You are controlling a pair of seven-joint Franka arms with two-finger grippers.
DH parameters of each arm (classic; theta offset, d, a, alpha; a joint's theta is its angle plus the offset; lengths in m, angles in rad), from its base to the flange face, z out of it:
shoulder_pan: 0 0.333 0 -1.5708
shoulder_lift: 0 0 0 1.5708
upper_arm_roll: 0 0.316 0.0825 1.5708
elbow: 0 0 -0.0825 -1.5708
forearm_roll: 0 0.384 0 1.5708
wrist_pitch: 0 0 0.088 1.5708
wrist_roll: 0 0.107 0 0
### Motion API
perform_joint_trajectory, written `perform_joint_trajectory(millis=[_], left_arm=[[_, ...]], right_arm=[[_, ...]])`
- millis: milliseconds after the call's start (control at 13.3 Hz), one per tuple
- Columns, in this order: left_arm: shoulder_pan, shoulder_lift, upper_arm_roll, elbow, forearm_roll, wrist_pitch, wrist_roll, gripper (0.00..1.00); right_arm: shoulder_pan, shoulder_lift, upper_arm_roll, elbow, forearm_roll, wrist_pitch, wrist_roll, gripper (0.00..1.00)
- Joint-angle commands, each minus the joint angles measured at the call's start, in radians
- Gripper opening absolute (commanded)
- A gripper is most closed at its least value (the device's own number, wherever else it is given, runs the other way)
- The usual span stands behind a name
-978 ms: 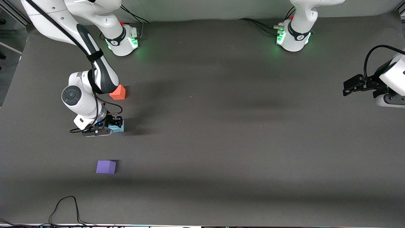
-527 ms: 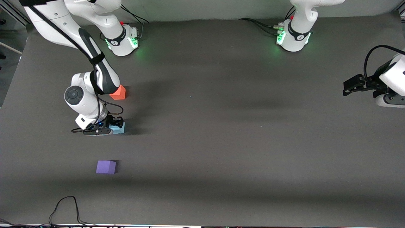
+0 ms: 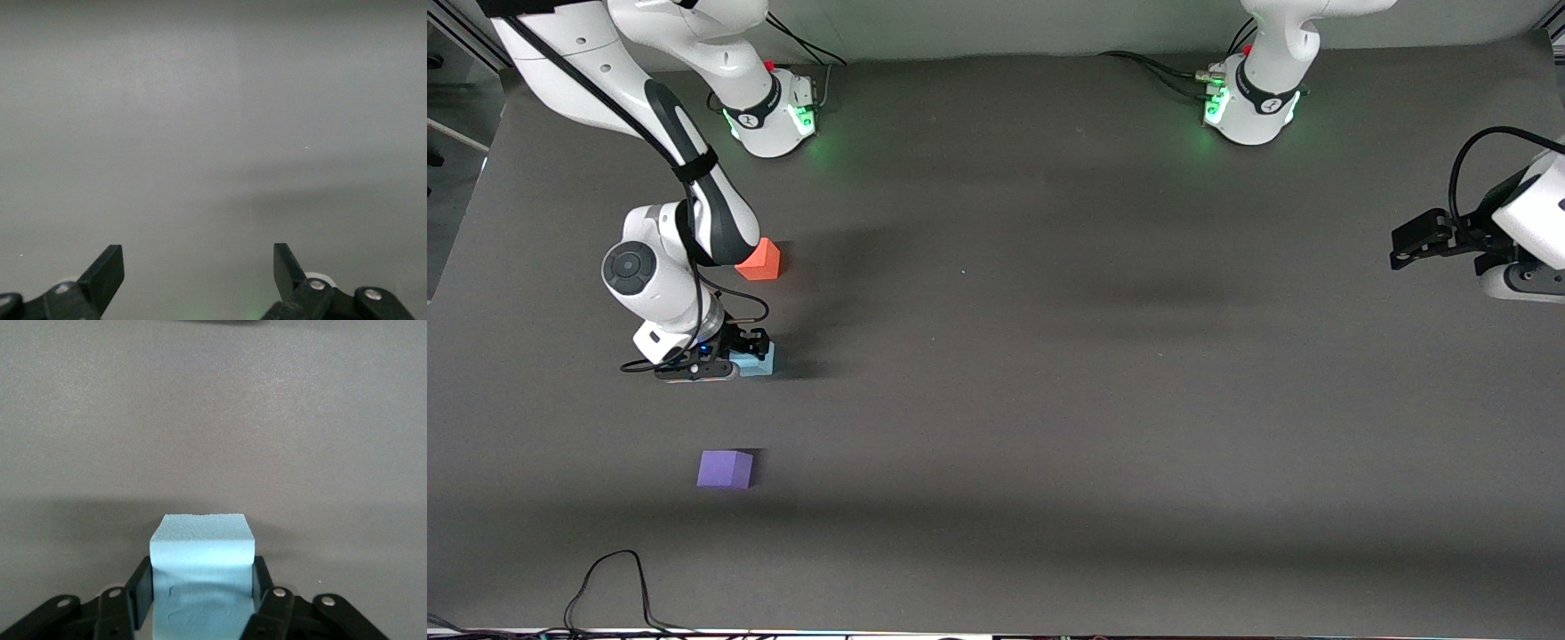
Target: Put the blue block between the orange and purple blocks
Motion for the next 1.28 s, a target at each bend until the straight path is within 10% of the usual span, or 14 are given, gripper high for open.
perform_joint_trajectory(millis=[0,75,903,1204], left_arm=[[-0.008,-0.005,0.001,0.001,0.011,0.002,0.010,1.00],[-0.008,-0.005,0.001,0.001,0.011,0.002,0.009,1.00],[-0.008,-0.005,0.001,0.001,0.011,0.005,0.009,1.00],[-0.008,-0.005,0.001,-0.001,0.011,0.007,0.009,1.00]], right_arm=[[0.007,-0.002,-0.008,-0.006,0.028,0.020,-0.036,0.71],[0.007,-0.003,-0.008,-0.005,0.028,0.018,-0.035,1.00],[0.007,-0.265,-0.016,0.046,0.028,-0.202,-0.079,1.00],[0.010,-0.427,-0.017,0.188,0.043,-0.579,-0.069,1.00]])
